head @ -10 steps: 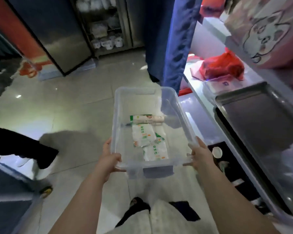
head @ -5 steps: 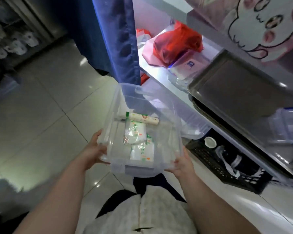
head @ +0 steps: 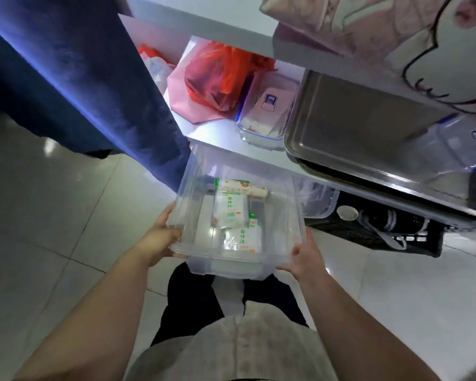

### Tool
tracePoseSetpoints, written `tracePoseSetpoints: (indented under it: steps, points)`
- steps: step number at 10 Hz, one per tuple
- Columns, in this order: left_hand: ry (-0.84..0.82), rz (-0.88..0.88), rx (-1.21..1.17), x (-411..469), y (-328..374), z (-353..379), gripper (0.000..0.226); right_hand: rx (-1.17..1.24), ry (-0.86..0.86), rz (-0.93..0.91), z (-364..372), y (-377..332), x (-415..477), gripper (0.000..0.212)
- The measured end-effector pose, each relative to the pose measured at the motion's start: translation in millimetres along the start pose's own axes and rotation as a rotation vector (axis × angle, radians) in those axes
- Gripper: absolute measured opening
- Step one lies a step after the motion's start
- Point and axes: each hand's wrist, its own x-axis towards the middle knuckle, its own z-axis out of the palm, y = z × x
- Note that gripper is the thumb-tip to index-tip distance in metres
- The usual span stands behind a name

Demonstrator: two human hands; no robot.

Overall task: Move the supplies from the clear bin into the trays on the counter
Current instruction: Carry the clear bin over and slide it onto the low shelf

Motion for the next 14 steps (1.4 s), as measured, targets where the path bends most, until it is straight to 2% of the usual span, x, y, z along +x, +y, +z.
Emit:
tracePoseSetpoints:
  steps: [1, 2, 3, 4, 5, 6, 7, 8, 9, 10, 11, 12, 13, 14]
  points:
    - [-0.062, -0.013, 0.077, 26, 20, -26, 0.085, 0.170, 0.032, 0.057, 28, -6, -9, 0.060]
    - [-0.069, -0.014, 0.144, 48, 34, -44, 0.088, 0.268, 0.082, 0.066, 57, -12, -17, 0.052]
    - [-0.045, 0.010, 0.146, 77, 39, -54, 0.087, 0.310, 0.155, -0.015, 79, -21, -21, 0.066]
    - [-0.034, 0.024, 0.137, 103, 32, -58, 0.084, 0.337, 0.210, 0.021, 96, -19, 0, 0.067]
    - [-0.047, 0.058, 0.073, 134, 14, -56, 0.078, -0.007, 0.209, 0.053, 109, -1, 22, 0.020]
    - [0.002, 0.109, 0.007, 163, -6, -49, 0.069, 0.146, 0.223, -0.012, 130, 22, 51, 0.031]
    - [0.080, 0.181, -0.075, 191, -20, -42, 0.048, 0.683, 0.181, -0.031, 146, 33, 86, 0.084]
    - [0.036, 0.204, -0.167, 217, -25, -36, 0.031, 0.817, 0.222, -0.049, 152, 33, 125, 0.085]
    - [-0.008, 0.206, -0.197, 237, -31, -27, 0.034, 0.809, 0.254, -0.077, 151, 32, 155, 0.078]
    - [0.023, 0.235, -0.175, 242, -34, -22, 0.035, 0.768, 0.271, -0.130, 147, 32, 167, 0.072]
    - [0.015, 0.291, -0.086, 237, -27, -22, 0.032, 0.705, 0.243, -0.152, 141, 31, 162, 0.058]
    - [0.087, 0.320, 0.007, 228, -19, -21, 0.032, 0.702, 0.174, -0.115, 127, 40, 148, 0.054]
    - [0.247, 0.348, 0.151, 211, -14, -13, 0.043, 0.834, 0.196, -0.027, 104, 52, 129, 0.045]
    - [0.326, 0.479, 0.427, 179, -9, 7, 0.040, 1.010, 0.130, -0.004, 74, 71, 113, 0.034]
